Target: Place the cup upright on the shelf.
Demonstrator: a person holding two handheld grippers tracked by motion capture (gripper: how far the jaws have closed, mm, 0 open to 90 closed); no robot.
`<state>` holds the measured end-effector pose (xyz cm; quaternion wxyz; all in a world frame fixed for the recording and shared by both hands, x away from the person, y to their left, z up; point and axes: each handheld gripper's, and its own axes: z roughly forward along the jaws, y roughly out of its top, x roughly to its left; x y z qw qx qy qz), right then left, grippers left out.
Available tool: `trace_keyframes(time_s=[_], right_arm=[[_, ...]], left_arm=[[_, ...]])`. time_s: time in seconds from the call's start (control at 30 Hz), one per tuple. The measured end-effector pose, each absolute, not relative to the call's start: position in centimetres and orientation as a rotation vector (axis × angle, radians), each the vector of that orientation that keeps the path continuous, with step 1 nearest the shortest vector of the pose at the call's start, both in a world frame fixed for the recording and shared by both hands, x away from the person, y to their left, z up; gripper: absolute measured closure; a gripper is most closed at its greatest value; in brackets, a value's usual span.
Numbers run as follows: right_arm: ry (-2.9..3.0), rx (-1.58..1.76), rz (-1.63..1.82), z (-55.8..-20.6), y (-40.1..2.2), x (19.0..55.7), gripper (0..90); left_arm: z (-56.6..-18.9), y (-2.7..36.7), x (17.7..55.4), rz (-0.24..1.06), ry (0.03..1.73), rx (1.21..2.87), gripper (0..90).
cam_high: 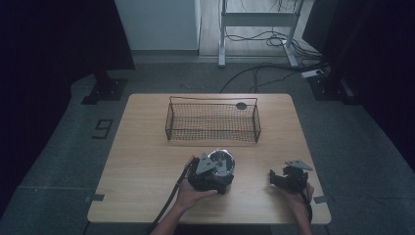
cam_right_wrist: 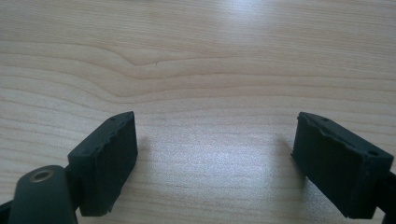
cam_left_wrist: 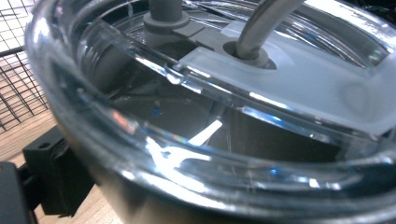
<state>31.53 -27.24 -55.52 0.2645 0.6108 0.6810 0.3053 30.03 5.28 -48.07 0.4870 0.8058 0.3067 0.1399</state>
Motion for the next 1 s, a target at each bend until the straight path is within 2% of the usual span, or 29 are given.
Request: trace_keyframes(time_s=[1.0], right_arm=[[1.840, 1.651, 0.826, -55.5, -27.2, 31.5, 13.7]], left_arm=[[-46.2, 6.5, 30.7, 0.373, 0.728, 1.914, 4.0]])
